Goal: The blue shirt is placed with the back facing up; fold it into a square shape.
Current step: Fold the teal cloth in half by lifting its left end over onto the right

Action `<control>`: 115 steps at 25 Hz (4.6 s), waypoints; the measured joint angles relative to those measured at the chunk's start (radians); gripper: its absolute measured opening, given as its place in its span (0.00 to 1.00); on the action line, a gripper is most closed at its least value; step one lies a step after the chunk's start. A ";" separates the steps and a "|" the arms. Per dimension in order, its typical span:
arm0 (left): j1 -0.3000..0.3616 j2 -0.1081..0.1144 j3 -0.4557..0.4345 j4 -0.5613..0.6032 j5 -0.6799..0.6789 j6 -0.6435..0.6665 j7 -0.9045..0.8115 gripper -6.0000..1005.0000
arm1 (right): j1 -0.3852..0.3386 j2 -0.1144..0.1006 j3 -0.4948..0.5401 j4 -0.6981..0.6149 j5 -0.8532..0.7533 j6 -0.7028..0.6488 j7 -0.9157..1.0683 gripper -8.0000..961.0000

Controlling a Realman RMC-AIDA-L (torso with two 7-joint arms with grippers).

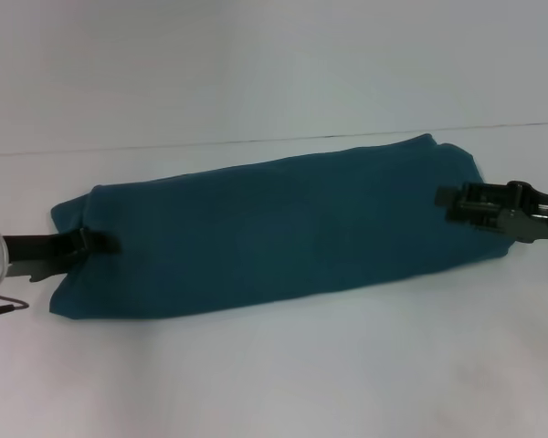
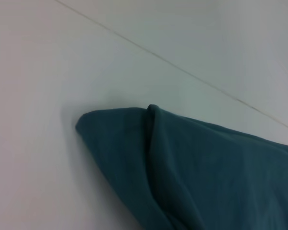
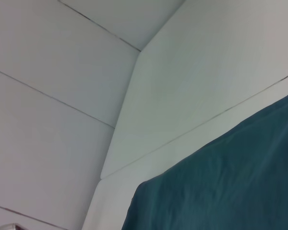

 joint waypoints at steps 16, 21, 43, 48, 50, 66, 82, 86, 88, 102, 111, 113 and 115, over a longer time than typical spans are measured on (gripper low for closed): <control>0.007 0.005 -0.010 0.027 -0.054 0.072 0.066 0.07 | 0.002 0.000 0.010 0.000 0.001 0.002 0.001 0.59; 0.016 0.044 -0.063 0.030 -0.067 0.152 0.069 0.04 | 0.002 0.000 0.013 0.000 0.002 0.000 0.005 0.59; 0.016 0.123 -0.222 0.152 0.266 0.195 0.037 0.04 | -0.004 -0.001 0.010 0.000 -0.004 0.011 0.006 0.59; 0.007 0.081 -0.150 0.314 0.251 0.287 0.021 0.04 | -0.003 -0.002 0.009 0.000 -0.005 0.015 0.003 0.59; -0.001 0.068 -0.091 0.386 0.256 0.323 -0.017 0.04 | 0.001 -0.001 0.008 0.000 -0.005 0.017 0.002 0.59; -0.194 0.031 0.271 0.706 0.469 0.516 -0.175 0.04 | 0.011 0.003 0.002 0.000 -0.006 0.034 -0.009 0.59; -0.379 -0.006 0.468 0.716 0.489 0.526 -0.212 0.04 | 0.016 0.005 0.001 0.000 -0.006 0.044 -0.009 0.59; -0.409 -0.011 0.488 0.687 0.489 0.503 -0.233 0.04 | 0.017 0.005 0.001 0.002 -0.006 0.044 -0.009 0.59; -0.412 -0.011 0.490 0.670 0.490 0.490 -0.235 0.04 | 0.017 0.005 0.001 0.006 -0.006 0.044 -0.009 0.59; -0.369 0.009 0.463 0.666 0.491 0.473 -0.250 0.04 | 0.016 0.005 0.002 0.009 -0.006 0.044 -0.011 0.59; -0.289 0.047 0.369 0.673 0.492 0.472 -0.285 0.04 | 0.019 0.005 0.007 0.009 -0.006 0.046 -0.006 0.59; -0.253 0.054 0.296 0.668 0.492 0.469 -0.287 0.04 | 0.019 0.005 0.007 0.010 -0.006 0.048 -0.005 0.59; -0.220 0.059 0.229 0.661 0.491 0.469 -0.288 0.04 | 0.020 0.005 0.007 0.010 -0.006 0.050 -0.003 0.59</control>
